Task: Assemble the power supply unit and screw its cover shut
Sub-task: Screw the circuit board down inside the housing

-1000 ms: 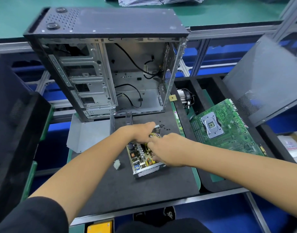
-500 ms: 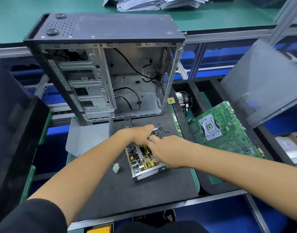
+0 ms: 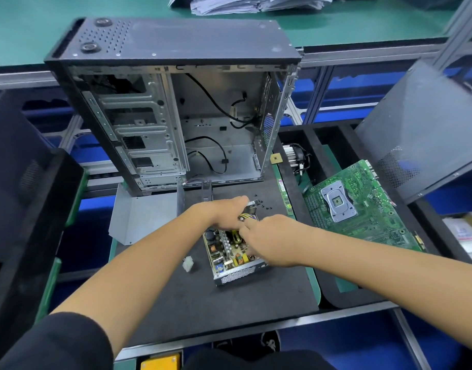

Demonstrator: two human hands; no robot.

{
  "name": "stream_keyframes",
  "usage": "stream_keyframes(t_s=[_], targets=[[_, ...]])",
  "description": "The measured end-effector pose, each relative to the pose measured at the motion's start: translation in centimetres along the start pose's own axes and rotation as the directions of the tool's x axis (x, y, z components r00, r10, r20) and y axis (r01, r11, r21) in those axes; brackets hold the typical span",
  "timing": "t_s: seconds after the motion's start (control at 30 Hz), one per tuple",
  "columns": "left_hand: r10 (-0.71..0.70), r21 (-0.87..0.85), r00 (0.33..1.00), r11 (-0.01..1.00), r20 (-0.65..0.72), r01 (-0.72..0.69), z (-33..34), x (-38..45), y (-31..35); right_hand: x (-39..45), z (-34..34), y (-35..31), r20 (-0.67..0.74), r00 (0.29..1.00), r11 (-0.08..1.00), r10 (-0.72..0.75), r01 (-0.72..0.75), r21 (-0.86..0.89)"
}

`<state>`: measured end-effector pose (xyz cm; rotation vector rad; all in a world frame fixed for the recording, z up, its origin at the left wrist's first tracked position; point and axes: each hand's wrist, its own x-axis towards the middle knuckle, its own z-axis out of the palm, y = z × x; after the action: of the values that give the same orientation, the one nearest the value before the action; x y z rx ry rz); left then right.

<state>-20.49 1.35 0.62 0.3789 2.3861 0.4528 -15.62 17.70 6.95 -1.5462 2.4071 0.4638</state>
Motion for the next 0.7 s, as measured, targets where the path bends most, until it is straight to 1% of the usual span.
stream_keyframes(t_s=[0.03, 0.1, 0.2, 0.33, 0.5, 0.6, 0.67, 0.7], targets=[[0.002, -0.014, 1.0, 1.0, -0.001, -0.002, 0.0, 0.0, 0.0, -0.1, -0.3, 0.1, 0.04, 0.999, 0.998, -0.015, 0.013, 0.058], [0.003, -0.017, 1.0, 1.0, -0.007, -0.003, 0.0, 0.0, 0.0, 0.0, -0.8, 0.3, 0.083, 0.995, 0.995, -0.063, 0.056, 0.083], [0.009, -0.024, 1.0, 1.0, -0.013, -0.009, 0.0, -0.1, -0.1, 0.2, -1.3, 0.3, 0.053, 0.997, 0.998, -0.047, 0.045, 0.033], [0.019, 0.011, 1.0, 1.0, -0.016, -0.019, -0.1, 0.0, -0.1, 0.4, -1.3, 0.2, 0.057, 0.998, 0.999, -0.025, 0.027, -0.026], [0.022, 0.018, 1.0, 1.0, -0.016, -0.022, 0.0, 0.3, -0.3, -0.1, 0.0, 0.3, -0.027, 1.0, 0.996, 0.002, -0.004, -0.088], [0.026, -0.004, 1.0, 1.0, -0.011, -0.026, -0.1, 0.3, -0.2, -0.5, 0.2, 0.4, 0.006, 1.0, 1.0, 0.008, -0.008, 0.024], [0.031, -0.023, 0.999, 0.999, -0.008, -0.031, -0.1, 0.3, -0.2, -0.3, -0.3, 0.4, 0.069, 0.996, 0.995, -0.052, 0.046, 0.09], [0.033, -0.016, 0.999, 0.999, -0.005, -0.033, -0.2, 0.2, -0.1, -0.2, -0.6, 0.4, 0.078, 0.994, 0.992, -0.082, 0.074, 0.103]])
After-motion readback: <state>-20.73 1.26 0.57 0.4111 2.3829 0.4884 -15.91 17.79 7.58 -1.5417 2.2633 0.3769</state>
